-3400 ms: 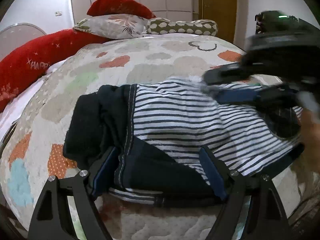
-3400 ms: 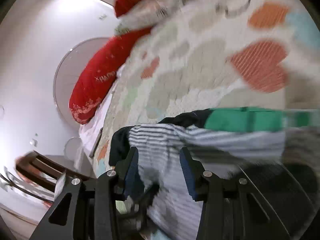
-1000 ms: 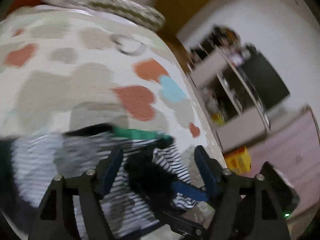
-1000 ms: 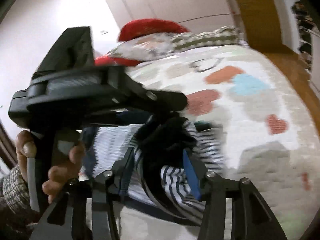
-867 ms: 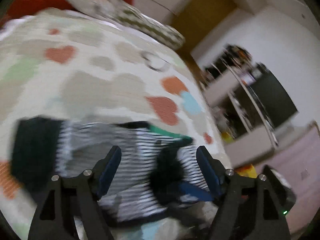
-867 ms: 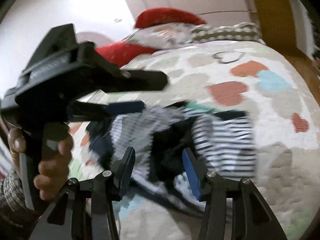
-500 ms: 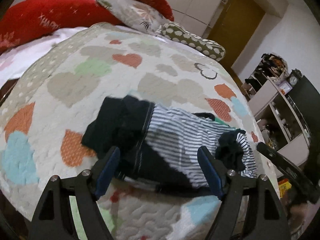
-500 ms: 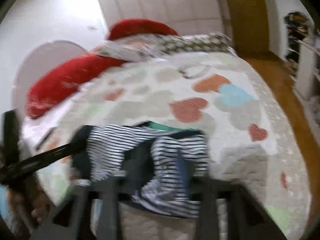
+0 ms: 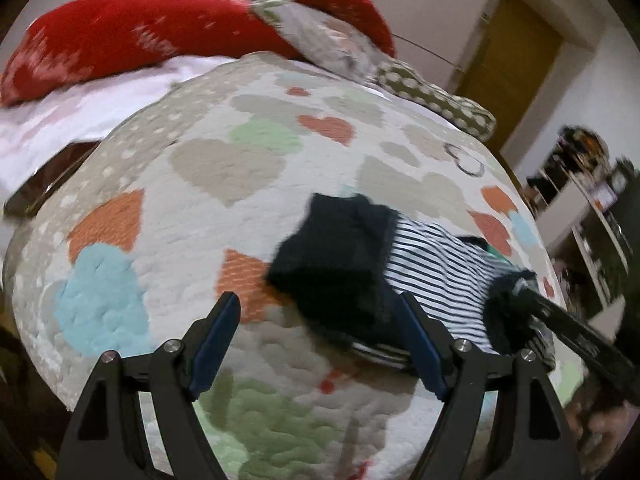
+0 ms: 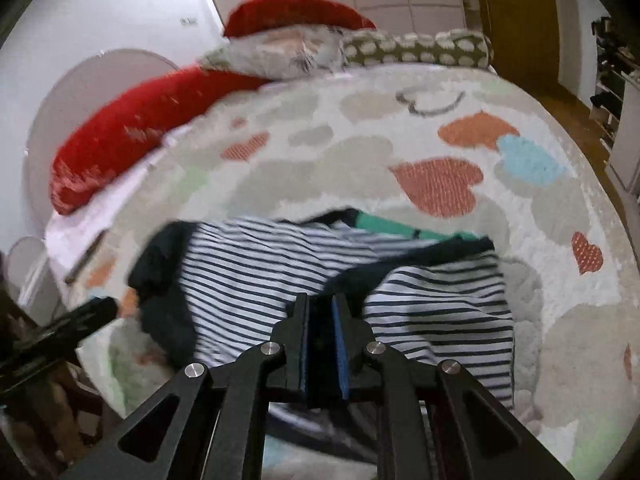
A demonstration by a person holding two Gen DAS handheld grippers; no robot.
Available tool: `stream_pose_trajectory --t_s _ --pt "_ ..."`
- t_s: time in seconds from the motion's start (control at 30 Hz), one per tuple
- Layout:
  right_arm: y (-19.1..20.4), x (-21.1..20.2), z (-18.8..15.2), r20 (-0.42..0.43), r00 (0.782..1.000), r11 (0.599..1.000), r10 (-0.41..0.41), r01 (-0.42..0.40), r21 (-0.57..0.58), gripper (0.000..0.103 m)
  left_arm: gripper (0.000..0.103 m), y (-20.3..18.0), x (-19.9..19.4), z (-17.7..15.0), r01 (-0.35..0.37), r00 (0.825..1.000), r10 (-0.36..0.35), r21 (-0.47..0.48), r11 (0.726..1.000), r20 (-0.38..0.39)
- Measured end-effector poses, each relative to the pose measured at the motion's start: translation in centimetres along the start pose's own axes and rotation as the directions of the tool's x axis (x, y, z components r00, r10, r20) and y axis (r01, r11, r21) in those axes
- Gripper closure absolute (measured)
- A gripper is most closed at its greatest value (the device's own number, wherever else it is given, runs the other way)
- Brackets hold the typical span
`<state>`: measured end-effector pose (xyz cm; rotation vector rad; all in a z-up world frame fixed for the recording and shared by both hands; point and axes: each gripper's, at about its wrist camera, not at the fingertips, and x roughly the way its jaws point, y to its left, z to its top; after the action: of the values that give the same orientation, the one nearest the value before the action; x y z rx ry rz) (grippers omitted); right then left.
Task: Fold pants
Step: 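Lower the striped fabric onto the garment and open the right tool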
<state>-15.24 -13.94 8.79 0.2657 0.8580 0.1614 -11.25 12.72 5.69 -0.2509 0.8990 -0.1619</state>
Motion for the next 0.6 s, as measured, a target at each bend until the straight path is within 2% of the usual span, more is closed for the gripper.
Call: stream_pose_trajectory --t_s 0.07,0.13,0.23,0.37,0.5,0.6 --pt "0.6 -0.3 -0.2 0.008 1.000 1.000 0.004 -0.004 -0.003 0.089 0.025 1.4 0.6 -0.1 -0.006 1.000 0.004 -0.057 0.998 -0.023" --pt "1.3 0.6 -0.9 -0.032 0.999 1.000 0.018 -0.019 -0.014 0.089 0.025 2.4 1.3 -0.3 0.005 0.999 -0.009 -0.094 0.996 -0.046" --pt "2.2 2.4 -2.1 -0.097 0.995 1.000 0.006 -0.008 -0.025 0.089 0.036 3.7 2.5 -0.7 -0.002 0.996 -0.011 -0.133 0.991 -0.094" --pt "3.0 3.4 -2.6 -0.118 0.993 0.999 -0.013 0.008 -0.038 0.085 0.036 4.5 1.7 -0.7 0.026 0.997 -0.037 -0.154 0.988 -0.073" --pt "4.5 2.1 -1.8 -0.104 0.994 0.998 0.009 -0.016 -0.061 0.083 0.036 5.6 1.0 -0.7 0.030 0.997 -0.042 -0.184 0.982 -0.061" --pt "6.1 1.8 -1.1 -0.109 0.994 0.995 0.022 -0.032 -0.092 0.075 0.036 6.6 0.3 -0.7 0.018 0.999 -0.027 -0.190 0.982 -0.044"
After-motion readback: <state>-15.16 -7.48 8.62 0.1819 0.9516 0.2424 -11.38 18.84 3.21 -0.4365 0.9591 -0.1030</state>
